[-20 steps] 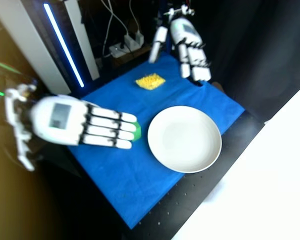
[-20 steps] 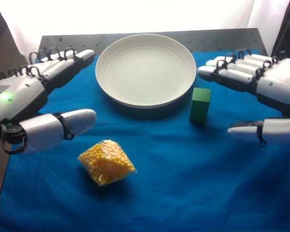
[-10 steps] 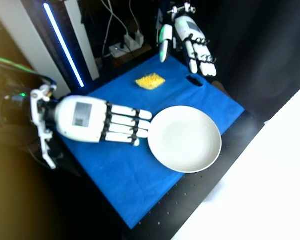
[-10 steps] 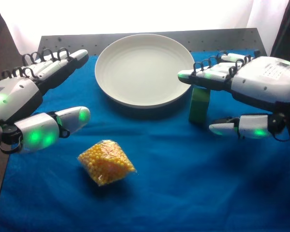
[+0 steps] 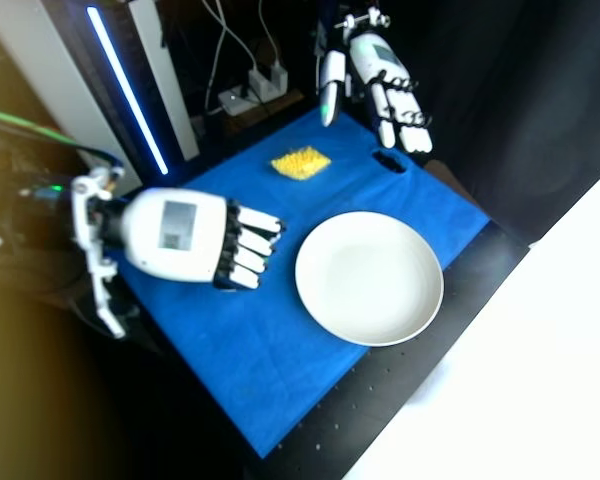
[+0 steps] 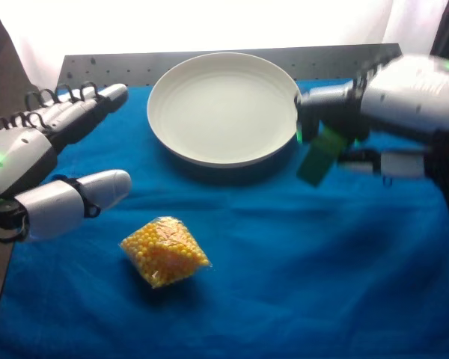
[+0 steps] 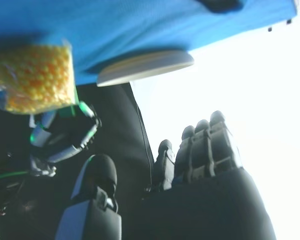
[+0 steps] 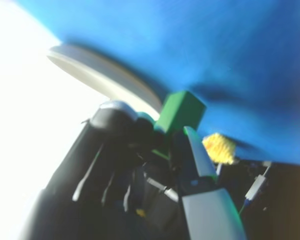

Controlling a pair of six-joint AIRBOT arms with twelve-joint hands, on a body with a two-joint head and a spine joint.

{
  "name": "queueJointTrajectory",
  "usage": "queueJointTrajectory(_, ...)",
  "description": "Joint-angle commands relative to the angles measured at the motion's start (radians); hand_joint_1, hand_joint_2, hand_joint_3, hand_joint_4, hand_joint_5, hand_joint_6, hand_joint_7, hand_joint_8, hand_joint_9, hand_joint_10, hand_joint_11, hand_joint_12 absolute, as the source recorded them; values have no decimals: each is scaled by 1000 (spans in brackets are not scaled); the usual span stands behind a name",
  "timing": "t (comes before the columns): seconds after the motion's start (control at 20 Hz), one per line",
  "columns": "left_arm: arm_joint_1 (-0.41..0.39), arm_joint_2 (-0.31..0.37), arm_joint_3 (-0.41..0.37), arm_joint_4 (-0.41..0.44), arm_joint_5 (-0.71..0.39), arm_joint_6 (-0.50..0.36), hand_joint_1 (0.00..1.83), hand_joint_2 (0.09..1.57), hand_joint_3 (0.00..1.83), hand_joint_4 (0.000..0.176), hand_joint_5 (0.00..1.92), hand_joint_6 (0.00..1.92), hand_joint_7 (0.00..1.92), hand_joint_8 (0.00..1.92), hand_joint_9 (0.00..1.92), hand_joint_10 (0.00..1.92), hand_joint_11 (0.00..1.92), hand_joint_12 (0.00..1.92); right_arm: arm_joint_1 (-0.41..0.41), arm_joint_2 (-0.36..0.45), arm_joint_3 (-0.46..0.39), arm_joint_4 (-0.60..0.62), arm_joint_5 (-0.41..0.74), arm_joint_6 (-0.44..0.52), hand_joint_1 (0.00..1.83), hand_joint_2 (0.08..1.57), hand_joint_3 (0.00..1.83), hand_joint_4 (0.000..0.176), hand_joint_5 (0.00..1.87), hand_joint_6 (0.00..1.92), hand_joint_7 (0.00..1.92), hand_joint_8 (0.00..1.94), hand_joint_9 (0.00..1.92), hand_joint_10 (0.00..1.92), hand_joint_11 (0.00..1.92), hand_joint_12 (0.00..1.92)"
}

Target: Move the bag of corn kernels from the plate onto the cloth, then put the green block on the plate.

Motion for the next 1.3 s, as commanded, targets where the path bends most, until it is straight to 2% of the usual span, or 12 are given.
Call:
queueJointTrajectory(0.0,2,-3,-3,18,-136,-2,184,1279,0,176,0,0,0,0,0,0,0,0,28,3,-5,10,128,7,1287,1285,0,0,520,1462,714,1486,779,1598,731,1816)
queueJointTrajectory(0.25,9,-4,-7,9,-151,-3,168,1266,0,176,0,0,0,0,0,0,0,0,148,-43,59,-18,76,22,1326,1269,2,0,574,1505,729,1441,665,1573,469,1751)
queueJointTrajectory(0.6,9,-21,0,8,-152,-3,170,1286,4,173,0,0,0,0,0,0,0,0,266,-279,287,-22,-202,30,1352,1194,0,0,709,1223,862,1195,821,1439,541,1553)
queueJointTrajectory(0.75,9,-40,10,8,-150,-23,190,1277,0,140,0,0,0,0,0,0,0,0,267,-356,361,-6,-282,30,1348,1220,1,0,656,1174,782,1385,838,1529,774,1639)
queueJointTrajectory(0.85,9,-44,11,8,-150,-25,215,1280,0,156,0,0,0,0,0,0,0,0,267,-387,391,-3,-337,30,1319,1254,2,0,598,1260,732,1481,786,1601,741,1758)
queueJointTrajectory(0.9,9,-45,11,8,-150,-25,220,1292,5,132,0,0,0,0,0,0,0,0,267,-392,398,-3,-355,30,1425,1246,2,0,454,879,648,1439,702,1604,486,1739)
queueJointTrajectory(0.95,9,-44,11,8,-151,-25,222,1297,6,132,0,0,0,0,0,0,0,0,267,-394,401,-3,-363,30,1444,1251,0,0,389,641,580,1461,714,1586,372,1695)
queueJointTrajectory(1.0,9,-44,11,8,-151,-25,223,1298,6,141,0,0,0,0,0,0,0,0,267,-395,400,-3,-368,30,1206,1217,0,0,227,295,412,797,477,1196,245,1688)
queueJointTrajectory(1.05,9,-44,10,8,-153,-25,234,1302,6,141,0,0,0,0,0,0,0,0,267,-395,399,-2,-369,30,1103,1191,0,0,148,109,375,386,352,889,125,1643)
queueJointTrajectory(1.1,10,-45,10,7,-153,-25,233,1302,5,160,0,0,0,0,0,0,0,0,267,-395,397,-2,-369,30,973,1185,1,12,29,23,151,111,70,359,24,993)
queueJointTrajectory(1.15,10,-45,10,6,-154,-26,246,1306,5,164,0,0,0,0,0,0,0,0,267,-395,392,-2,-368,30,824,1179,2,61,5,4,29,21,13,71,4,198)
queueJointTrajectory(1.25,10,-44,10,6,-156,-26,246,1310,4,160,0,0,0,0,0,0,0,0,267,-395,366,-8,-366,30,726,1161,0,70,0,0,0,0,0,2,0,7)
